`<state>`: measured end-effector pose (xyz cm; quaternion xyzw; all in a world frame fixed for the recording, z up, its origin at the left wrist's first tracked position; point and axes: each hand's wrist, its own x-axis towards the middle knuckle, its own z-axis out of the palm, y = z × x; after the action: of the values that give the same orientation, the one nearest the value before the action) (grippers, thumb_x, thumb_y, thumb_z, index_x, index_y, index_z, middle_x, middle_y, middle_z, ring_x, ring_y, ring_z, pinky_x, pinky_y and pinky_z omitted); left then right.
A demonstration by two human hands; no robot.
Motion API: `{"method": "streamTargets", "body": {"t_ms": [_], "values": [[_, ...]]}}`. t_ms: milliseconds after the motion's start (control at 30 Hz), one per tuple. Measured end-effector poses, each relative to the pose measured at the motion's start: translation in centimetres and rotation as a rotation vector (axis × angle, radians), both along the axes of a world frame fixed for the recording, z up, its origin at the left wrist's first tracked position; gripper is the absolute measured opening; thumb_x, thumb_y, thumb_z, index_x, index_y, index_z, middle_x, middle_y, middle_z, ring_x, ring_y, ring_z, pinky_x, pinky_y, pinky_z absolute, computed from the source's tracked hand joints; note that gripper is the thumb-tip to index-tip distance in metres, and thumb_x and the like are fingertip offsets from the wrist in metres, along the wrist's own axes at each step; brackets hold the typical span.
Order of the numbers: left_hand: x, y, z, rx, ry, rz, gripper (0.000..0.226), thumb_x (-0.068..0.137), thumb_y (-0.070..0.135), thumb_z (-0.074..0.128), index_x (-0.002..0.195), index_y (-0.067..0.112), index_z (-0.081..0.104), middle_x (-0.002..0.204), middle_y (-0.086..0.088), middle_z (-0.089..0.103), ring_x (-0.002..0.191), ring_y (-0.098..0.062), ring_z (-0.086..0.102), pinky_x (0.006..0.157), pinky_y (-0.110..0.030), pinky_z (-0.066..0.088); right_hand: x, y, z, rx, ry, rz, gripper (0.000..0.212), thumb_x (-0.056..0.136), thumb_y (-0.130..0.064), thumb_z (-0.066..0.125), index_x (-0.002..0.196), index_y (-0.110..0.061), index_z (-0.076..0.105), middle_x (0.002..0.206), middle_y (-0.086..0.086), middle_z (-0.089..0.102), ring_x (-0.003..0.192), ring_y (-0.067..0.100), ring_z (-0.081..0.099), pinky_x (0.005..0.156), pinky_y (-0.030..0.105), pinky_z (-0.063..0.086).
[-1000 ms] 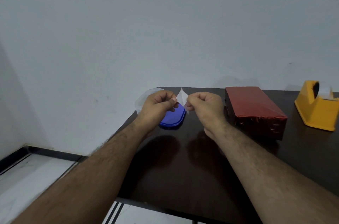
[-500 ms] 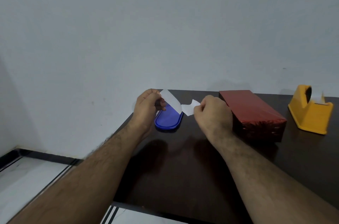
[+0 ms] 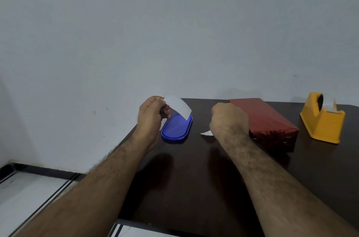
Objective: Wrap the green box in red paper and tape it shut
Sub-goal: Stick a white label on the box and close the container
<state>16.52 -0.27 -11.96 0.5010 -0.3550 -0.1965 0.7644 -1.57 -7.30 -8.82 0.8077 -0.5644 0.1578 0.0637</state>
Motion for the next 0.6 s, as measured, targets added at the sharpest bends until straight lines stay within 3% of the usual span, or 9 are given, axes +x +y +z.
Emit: {"method": "streamTargets", "body": {"t_ms": [67, 133, 200, 300, 400, 600], "values": [[0.0, 0.0, 0.0, 0.009, -0.037, 0.014, 0.02, 0.102, 0.004, 0.051, 0.088, 0.005, 0.065, 0.072, -0.006, 0.063, 0.068, -0.019, 0.057, 0.075, -0.041, 0.054, 0.0, -0.2, -0.6, -0.119, -0.168, 0.122, 0.01, 0.093, -0.015, 0.065, 0.095, -0.02, 0.073, 0.077, -0.004, 0.061, 0.069, 0.018, 0.055, 0.062, 0.028, 0.044], [-0.2, 0.0, -0.2, 0.029, -0.165, 0.055, 0.018, 0.101, 0.007, 0.054, 0.087, 0.006, 0.065, 0.075, -0.004, 0.065, 0.07, -0.019, 0.057, 0.074, -0.04, 0.055, 0.4, 0.5, -1.1, -0.192, -0.531, 0.342, 0.014, 0.097, -0.028, 0.066, 0.091, -0.023, 0.078, 0.078, -0.01, 0.069, 0.069, 0.011, 0.061, 0.063, 0.024, 0.046], [-0.4, 0.1, -0.8, 0.026, -0.409, 0.162, 0.016, 0.1, 0.014, 0.058, 0.085, 0.015, 0.065, 0.075, 0.004, 0.066, 0.07, -0.014, 0.058, 0.069, -0.035, 0.054, 1.2, 1.6, -1.2, -0.062, -0.909, 0.516, 0.024, 0.096, -0.04, 0.073, 0.083, -0.022, 0.081, 0.071, -0.011, 0.073, 0.065, 0.006, 0.066, 0.063, 0.024, 0.054], [-1.1, 0.4, -1.3, -0.079, -0.83, 0.352, 0.01, 0.094, 0.02, 0.061, 0.084, 0.02, 0.062, 0.077, 0.009, 0.064, 0.071, -0.011, 0.06, 0.065, -0.029, 0.051, 1.9, 2.5, -0.6, 0.26, -1.254, 0.591, 0.036, 0.095, -0.042, 0.077, 0.075, -0.012, 0.08, 0.069, 0.004, 0.076, 0.062, 0.015, 0.07, 0.063, 0.03, 0.06], [-1.9, 0.3, -1.3, -0.193, -1.087, 0.468, 0.015, 0.092, 0.02, 0.063, 0.08, 0.012, 0.062, 0.076, 0.004, 0.063, 0.072, -0.015, 0.055, 0.067, -0.03, 0.046, 1.8, 2.3, -0.7, 0.47, -1.359, 0.608, 0.028, 0.092, -0.031, 0.082, 0.077, -0.007, 0.08, 0.077, 0.014, 0.077, 0.065, 0.018, 0.068, 0.063, 0.031, 0.057], [-2.2, -0.2, -1.3, -0.313, -1.267, 0.596, 0.016, 0.087, 0.008, 0.076, 0.075, 0.006, 0.065, 0.072, -0.005, 0.063, 0.068, -0.023, 0.052, 0.065, -0.032, 0.041, 1.8, 1.4, -0.9, 0.548, -1.424, 0.565, 0.02, 0.089, -0.012, 0.08, 0.07, -0.008, 0.076, 0.071, 0.015, 0.072, 0.064, 0.021, 0.065, 0.06, 0.033, 0.056]]}}
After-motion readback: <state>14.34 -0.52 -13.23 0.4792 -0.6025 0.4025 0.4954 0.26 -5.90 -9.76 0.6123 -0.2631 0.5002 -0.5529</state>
